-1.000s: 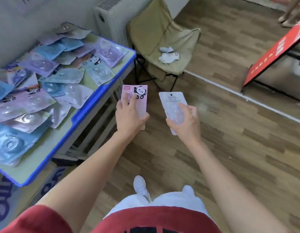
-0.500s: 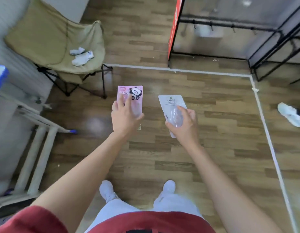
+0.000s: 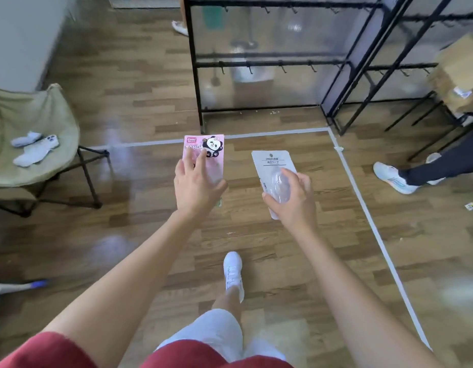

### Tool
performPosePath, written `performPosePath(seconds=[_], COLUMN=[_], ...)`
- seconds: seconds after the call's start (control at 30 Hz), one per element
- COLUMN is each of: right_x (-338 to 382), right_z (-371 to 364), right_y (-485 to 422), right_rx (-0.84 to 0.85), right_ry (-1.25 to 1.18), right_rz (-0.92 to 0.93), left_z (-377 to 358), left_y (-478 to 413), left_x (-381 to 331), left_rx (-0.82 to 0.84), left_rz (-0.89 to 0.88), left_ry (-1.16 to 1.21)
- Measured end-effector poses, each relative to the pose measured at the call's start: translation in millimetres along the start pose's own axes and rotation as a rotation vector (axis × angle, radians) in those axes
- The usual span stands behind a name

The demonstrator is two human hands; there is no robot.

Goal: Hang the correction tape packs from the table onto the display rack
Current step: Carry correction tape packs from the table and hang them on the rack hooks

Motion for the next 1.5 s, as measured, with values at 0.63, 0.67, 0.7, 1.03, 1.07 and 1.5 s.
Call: performPosePath(seconds=[0.63, 0.67, 0.7, 1.03, 1.07, 1.5], right_x=[-18, -21, -24, -12, -8, 44], right_z=[117, 124, 131, 203, 208, 225], right_y=[-371, -391, -411, -587, -601, -725], right_rx=[-0.285, -0.282, -0.276, -0.302, -0.314, -0.417], right_ry=[-0.025, -0.022, -0.021, -0.043, -0.043, -0.02], right_rz=[0.179, 0.2, 0.222, 0.454, 0.469, 0.552], left_z=[-47, -52, -57, -69, -67, -35], left_y=[-305, -318, -330, -449, -460, -588], left_x=[-250, -263, -275, -388, -396, -438], left_rx=[-0.14, -0.152, -0.166, -0.334, -0.349, -0.462], left_rz=[-0.192, -0.184, -0.177, -0.112, -0.119, -0.208], left_ry=[0.044, 0.051, 0.058, 0.092, 0.087, 0.091])
Point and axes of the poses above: each hand's wrist, its own y-axis away from the middle knuckle, its own z-axis out of the back of the hand, x = y × z, the point moved 3 cm from there along -y, towards the middle knuckle, and after that the axes turned 1 degree about -y, right-handed, at the moved point
